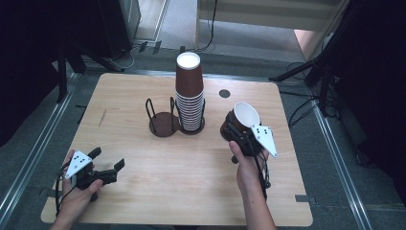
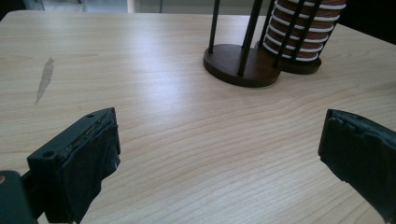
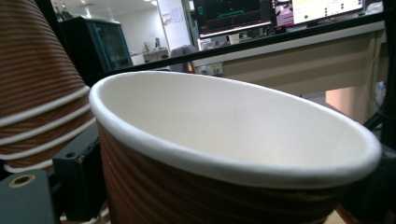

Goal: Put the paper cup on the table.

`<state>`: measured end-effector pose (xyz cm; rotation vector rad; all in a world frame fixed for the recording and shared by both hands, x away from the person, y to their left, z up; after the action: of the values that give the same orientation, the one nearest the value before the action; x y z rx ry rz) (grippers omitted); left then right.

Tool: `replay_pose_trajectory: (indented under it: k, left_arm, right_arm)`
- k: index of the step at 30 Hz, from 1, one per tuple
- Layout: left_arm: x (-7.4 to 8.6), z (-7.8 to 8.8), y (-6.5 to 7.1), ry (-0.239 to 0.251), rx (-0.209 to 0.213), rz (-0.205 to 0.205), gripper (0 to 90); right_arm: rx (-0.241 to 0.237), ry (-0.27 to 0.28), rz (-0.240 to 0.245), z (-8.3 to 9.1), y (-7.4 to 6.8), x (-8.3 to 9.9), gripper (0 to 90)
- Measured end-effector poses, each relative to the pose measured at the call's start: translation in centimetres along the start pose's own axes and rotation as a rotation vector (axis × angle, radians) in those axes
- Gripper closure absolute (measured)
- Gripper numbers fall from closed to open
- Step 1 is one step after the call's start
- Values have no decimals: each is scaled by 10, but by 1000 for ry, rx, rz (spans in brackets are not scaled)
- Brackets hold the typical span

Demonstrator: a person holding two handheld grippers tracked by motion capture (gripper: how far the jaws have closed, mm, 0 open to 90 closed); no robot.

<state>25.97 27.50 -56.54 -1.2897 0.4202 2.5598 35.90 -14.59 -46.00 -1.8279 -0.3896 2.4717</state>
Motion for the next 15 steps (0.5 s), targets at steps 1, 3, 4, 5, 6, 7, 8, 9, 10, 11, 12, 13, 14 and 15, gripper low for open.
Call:
replay_pose_trajectory:
  k: [1,3,4,5,6,7,8,9,10,11,12,13,14,15]
  left_arm:
    - [0,0,-1,1,-2,3,0]
    - [0,1,-3,5,-6,10,0]
    - [0,1,-4,5,-8,12,0]
    - [1,1,-5,3,-11,13,0]
    - [1,0,-6,4,-12,18,0]
    - [1,0,-8,3,-16,20,0]
    - [2,0,-9,0,-16,21,0]
    - [1,1,-10,6,-18,30,0]
    - [1,1,-11,7,-19,34,0]
    - [2,1,-12,6,-21,35,0]
    - [2,2,-13,5,-19,37,0]
    - [2,2,-13,5,-18,41,0]
    - [2,2,-13,3,-17,40,0]
    - [2,1,-13,4,-16,39,0]
  right_arm:
    - [7,-1,14,-2,1,1,88]
    - [26,2,67,-10,4,3,88]
    - [26,2,67,-10,4,3,88]
    - [31,-2,84,-12,5,3,88]
    - [38,-1,102,-14,5,4,88]
    - [44,2,124,-17,5,5,88]
    - [50,4,142,-19,6,5,88]
    - [49,8,154,-21,6,6,88]
    - [50,12,160,-23,7,6,88]
    - [52,12,167,-26,8,7,88]
    - [59,14,179,-29,10,7,88]
    - [60,13,186,-31,11,8,88]
    - [62,11,188,-34,13,8,88]
    - [66,14,194,-37,14,9,88]
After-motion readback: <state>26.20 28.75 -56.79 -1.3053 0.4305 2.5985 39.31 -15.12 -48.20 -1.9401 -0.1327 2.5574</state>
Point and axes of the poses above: each handheld gripper's, and its own axes: z roughly backward along the jaws, x roughly out of its underside, y roughly to its right, the point moved 5 cm from there along -z, roughly forward along the jaws, and after that the axes turned 15 degrees about -y, right-handed, at the moved point
